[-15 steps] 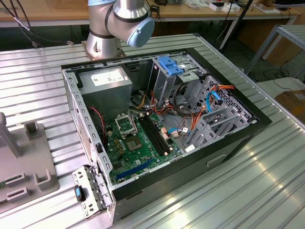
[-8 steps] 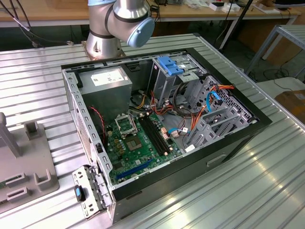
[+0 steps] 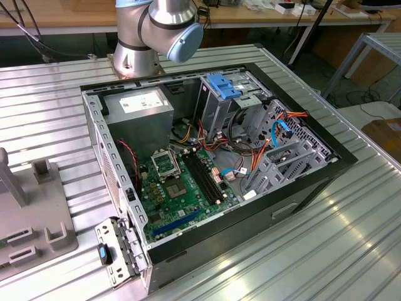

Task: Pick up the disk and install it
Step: 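Pick up the disk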

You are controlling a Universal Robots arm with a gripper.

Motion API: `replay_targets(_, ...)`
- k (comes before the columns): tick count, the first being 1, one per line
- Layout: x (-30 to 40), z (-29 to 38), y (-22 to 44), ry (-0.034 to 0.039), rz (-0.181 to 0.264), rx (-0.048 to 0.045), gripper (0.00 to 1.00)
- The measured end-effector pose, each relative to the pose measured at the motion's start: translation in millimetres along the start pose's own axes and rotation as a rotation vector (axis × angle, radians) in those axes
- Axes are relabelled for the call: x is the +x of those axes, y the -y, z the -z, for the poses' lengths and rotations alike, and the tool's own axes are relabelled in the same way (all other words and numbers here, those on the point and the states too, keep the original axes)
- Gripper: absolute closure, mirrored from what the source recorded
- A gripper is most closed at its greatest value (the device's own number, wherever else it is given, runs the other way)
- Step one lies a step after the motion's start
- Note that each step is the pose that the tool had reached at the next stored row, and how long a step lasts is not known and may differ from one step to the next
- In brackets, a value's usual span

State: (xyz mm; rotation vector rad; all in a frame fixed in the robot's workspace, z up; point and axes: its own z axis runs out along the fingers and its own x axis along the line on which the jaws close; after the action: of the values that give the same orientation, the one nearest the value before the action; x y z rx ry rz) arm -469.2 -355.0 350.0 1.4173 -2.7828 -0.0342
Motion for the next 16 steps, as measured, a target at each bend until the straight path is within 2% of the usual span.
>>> replay_targets(6, 0.0, -0.1, 0.0, -0.0038, 0.138, 0.0009, 0.89)
replay_targets(12, 0.0, -0.1, 0.0, -0.0093, 0.336, 0.0024, 0.89)
replay_targets(16, 0.0, -0.1, 0.0, -0.0101, 0.413, 0.0048, 0.89)
